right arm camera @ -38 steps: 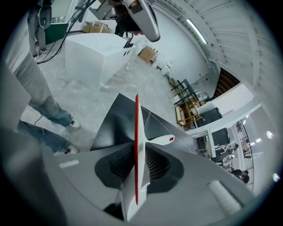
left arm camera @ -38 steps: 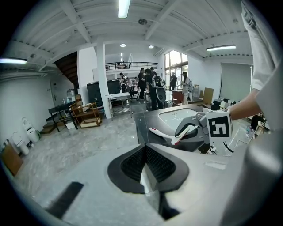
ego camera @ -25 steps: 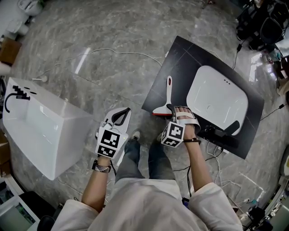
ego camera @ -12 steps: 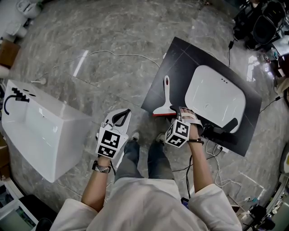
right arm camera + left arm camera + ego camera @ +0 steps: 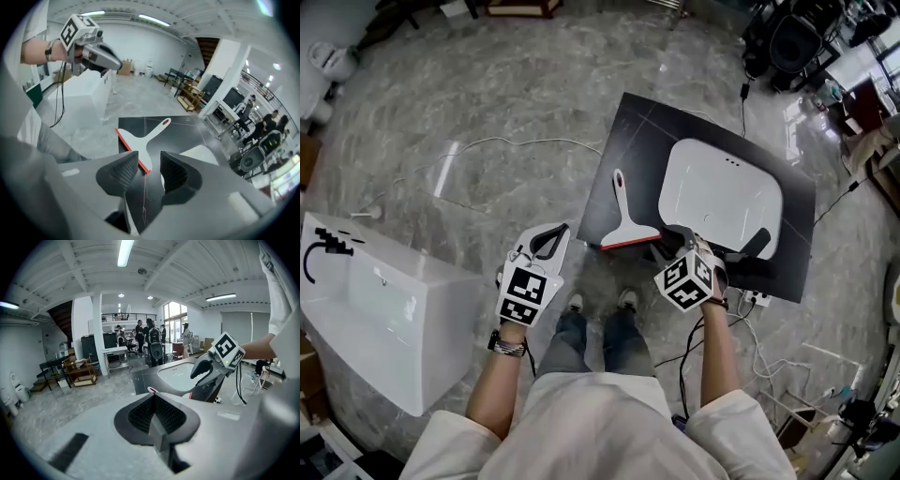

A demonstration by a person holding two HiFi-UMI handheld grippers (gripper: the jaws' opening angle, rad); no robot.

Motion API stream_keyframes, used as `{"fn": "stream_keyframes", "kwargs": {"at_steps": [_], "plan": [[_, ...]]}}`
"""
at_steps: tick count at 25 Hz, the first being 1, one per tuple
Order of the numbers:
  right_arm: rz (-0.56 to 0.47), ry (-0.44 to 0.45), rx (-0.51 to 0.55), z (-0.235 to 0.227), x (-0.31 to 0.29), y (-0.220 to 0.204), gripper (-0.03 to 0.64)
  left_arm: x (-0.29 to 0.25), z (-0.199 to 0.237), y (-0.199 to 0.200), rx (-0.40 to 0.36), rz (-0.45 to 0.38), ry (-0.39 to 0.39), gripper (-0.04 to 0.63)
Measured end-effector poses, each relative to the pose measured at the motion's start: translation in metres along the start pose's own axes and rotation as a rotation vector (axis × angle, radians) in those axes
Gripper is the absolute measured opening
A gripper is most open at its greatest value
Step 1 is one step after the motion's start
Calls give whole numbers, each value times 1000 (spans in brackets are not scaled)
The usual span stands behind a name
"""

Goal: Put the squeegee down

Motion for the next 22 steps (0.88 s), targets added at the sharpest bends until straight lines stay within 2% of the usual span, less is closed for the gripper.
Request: {"fn": "stream_keyframes", "kwargs": {"at_steps": [4,14,17,22], "plan": [[-116,-88,-105,-9,43,11,139,-5,-2,27,-43,-62,-37,5],[-418,-425,-408,-16,170,25,25,6,7,106,-136,-249,-73,5],[-490,-484,-444,-6,196,29,12,18,11,130,-152,-309,-81,5],[-601,-593,-438,16,243,44,6,41,4,167,-187,-400,-124,4]]}}
Point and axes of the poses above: the fingertips, and each gripper's own axes: x backward along the fingers, z to its left, y out of its top, the point moved 7 cm from there along x, backward along the fingers, and after that the axes turned 13 degrees about y, right-handed, at the moved point
